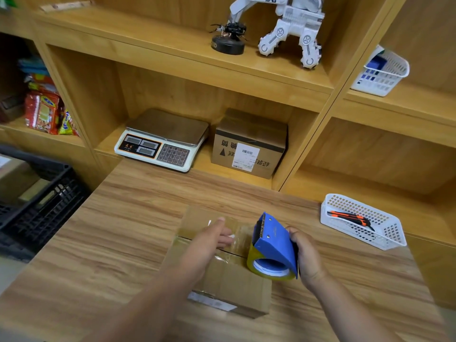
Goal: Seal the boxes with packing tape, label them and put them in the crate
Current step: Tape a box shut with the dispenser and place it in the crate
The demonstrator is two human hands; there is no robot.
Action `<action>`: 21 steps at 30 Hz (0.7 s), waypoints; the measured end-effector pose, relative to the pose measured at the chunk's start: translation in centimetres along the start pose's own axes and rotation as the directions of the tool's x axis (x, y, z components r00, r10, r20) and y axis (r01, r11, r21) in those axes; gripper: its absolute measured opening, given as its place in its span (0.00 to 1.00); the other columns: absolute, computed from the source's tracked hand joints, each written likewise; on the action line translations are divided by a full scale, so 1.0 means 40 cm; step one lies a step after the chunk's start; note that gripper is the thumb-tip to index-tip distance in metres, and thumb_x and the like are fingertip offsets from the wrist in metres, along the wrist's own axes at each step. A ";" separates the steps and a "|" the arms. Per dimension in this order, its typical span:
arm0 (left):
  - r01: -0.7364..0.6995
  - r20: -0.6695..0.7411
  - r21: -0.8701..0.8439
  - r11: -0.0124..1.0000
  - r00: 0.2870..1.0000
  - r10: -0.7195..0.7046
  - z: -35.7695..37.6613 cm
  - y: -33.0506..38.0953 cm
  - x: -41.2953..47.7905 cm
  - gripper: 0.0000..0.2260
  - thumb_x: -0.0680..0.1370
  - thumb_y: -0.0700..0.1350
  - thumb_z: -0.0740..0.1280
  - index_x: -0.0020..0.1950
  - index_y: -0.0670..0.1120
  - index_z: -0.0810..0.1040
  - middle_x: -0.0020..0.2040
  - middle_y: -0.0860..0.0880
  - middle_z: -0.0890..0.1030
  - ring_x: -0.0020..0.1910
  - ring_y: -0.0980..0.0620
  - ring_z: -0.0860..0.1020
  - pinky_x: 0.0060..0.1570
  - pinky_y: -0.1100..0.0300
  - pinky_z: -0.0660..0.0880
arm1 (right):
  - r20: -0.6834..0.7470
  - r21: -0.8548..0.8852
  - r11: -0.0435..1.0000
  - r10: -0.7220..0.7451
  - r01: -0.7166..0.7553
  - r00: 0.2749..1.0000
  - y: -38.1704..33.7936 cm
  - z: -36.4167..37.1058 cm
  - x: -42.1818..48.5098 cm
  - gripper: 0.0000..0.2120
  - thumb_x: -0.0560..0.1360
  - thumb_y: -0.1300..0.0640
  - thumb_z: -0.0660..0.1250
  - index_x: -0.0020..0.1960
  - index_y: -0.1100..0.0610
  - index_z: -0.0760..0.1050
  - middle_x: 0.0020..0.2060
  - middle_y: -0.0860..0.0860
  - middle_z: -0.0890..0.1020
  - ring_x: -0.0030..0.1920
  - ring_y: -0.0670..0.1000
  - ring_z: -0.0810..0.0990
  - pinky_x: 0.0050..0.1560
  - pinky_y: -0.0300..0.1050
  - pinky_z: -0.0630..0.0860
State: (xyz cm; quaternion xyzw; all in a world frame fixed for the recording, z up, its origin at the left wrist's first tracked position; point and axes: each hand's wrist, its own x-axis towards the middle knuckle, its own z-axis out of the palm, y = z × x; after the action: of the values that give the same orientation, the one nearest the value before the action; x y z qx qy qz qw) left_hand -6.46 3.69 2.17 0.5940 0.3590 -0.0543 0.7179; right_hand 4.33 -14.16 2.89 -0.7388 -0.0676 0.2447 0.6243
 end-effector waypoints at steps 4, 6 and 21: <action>0.223 0.218 -0.170 0.960 0.959 -0.184 0.008 0.014 -0.001 0.23 0.76 0.62 0.59 0.57 0.44 0.77 0.51 0.46 0.83 0.52 0.51 0.80 0.50 0.56 0.75 | 0.003 -0.004 1.000 -0.013 0.013 1.000 0.009 -0.004 0.005 0.16 0.55 0.47 0.60 0.32 0.60 0.65 0.31 0.56 0.65 0.34 0.53 0.61 0.35 0.47 0.57; 0.234 0.225 -0.234 0.944 0.957 -0.182 0.006 0.016 0.002 0.18 0.74 0.57 0.65 0.54 0.44 0.79 0.46 0.48 0.84 0.47 0.53 0.80 0.43 0.60 0.74 | 0.001 -0.018 1.000 -0.021 0.021 1.000 0.010 -0.004 0.008 0.17 0.55 0.48 0.60 0.33 0.61 0.66 0.32 0.57 0.65 0.35 0.53 0.61 0.35 0.46 0.58; -0.130 -0.075 0.009 0.991 0.989 0.130 -0.043 0.040 0.028 0.10 0.74 0.36 0.69 0.32 0.42 0.78 0.24 0.49 0.78 0.22 0.59 0.72 0.28 0.70 0.70 | 0.203 -0.542 0.797 -0.185 0.268 0.962 -0.030 0.018 0.016 0.21 0.77 0.45 0.60 0.33 0.58 0.66 0.27 0.48 0.69 0.30 0.46 0.67 0.35 0.45 0.61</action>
State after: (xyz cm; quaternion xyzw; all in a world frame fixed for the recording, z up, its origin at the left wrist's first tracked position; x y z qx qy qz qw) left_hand -5.61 6.08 2.76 0.6192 0.3462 0.0146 0.7046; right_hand 4.83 -13.00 3.80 -0.8575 -0.2684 0.1885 0.3964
